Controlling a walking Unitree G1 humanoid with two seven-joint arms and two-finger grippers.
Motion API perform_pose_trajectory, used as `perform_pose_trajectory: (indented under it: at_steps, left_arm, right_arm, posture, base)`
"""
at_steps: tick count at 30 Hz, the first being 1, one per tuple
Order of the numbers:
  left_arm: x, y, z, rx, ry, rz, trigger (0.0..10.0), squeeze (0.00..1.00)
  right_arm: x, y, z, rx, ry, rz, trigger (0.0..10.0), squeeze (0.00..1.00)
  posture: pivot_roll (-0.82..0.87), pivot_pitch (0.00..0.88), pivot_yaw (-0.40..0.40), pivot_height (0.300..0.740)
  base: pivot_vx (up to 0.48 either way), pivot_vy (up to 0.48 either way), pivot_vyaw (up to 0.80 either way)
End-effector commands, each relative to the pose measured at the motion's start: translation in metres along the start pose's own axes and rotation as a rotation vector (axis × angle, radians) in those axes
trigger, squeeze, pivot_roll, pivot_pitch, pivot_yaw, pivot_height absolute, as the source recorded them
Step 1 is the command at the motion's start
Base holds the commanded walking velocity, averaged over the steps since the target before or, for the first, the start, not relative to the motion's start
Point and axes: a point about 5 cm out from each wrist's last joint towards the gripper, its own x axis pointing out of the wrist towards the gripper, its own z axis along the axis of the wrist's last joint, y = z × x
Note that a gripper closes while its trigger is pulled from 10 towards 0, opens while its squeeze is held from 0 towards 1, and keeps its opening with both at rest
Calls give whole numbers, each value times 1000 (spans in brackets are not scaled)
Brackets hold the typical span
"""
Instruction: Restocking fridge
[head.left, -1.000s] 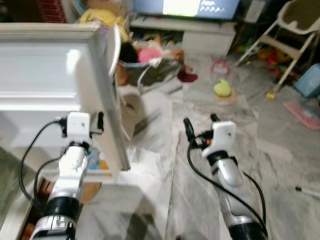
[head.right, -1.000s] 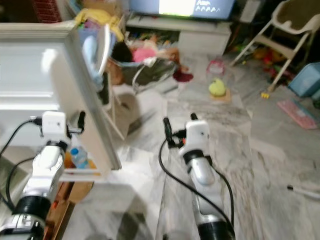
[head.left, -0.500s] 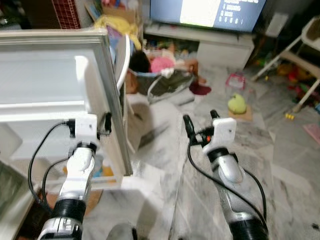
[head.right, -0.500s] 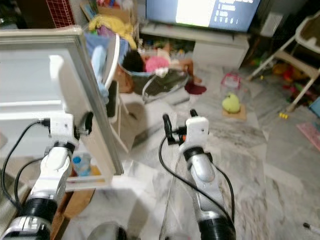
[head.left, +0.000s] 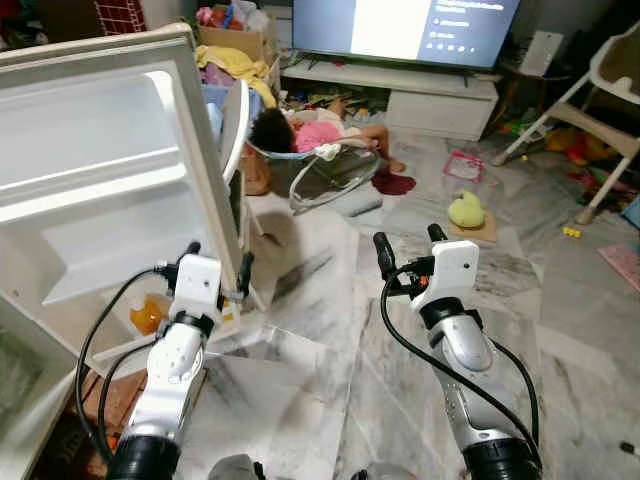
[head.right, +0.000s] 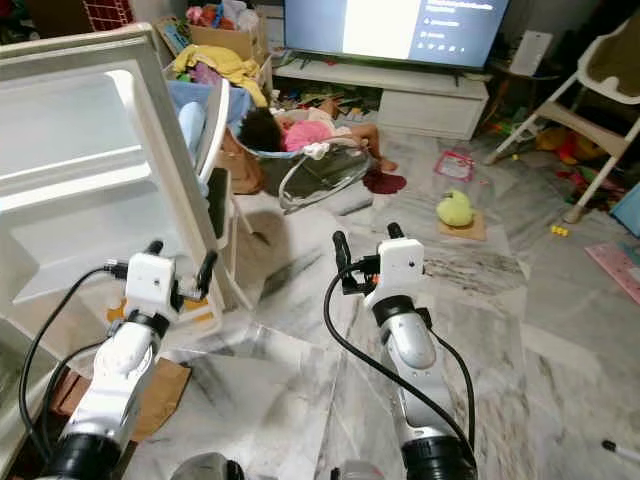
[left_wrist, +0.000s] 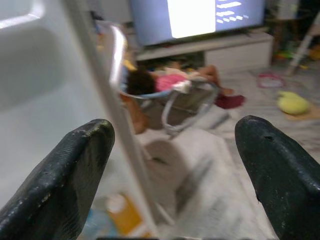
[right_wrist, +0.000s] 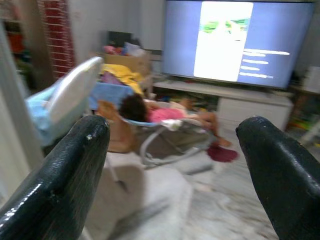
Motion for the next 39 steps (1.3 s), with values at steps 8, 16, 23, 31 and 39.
perform_pose_trajectory:
  at_steps: [8,16,23,31,39]
  left_arm:
    - [8,-1,20,29,-54,-37,10000,0]
    - [0,6,23,31,-51,-14,10000,0]
    - [-5,-2,17,8,-12,-34,10000,0]
    - [5,-3,18,-31,-7,-36,10000,0]
    - [12,1,20,-53,-7,-13,10000,0]
  right_arm:
    - [4,0,1,-22,3,2,10000,0]
    - [-2,-6,5,-19,-6,-44,10000,0]
    - [-15,0,-1,-6,14,-53,10000,0]
    - [-18,-9,0,-14,10,-109,10000,0]
    - [-16,-20,9,-37,-22,-158,10000,0]
  posture:
    - [-2,22,-22,740]
    - [-20,63,-13,740]
    - [-34,67,-5,740]
    - [-52,28,8,740]
    - [-58,9,9,740]
  base:
    - [0,-256,-800]
    - [0,-240,-800]
    - [0,-34,-800]
    - [0,0,-800]
    - [0,0,-800]
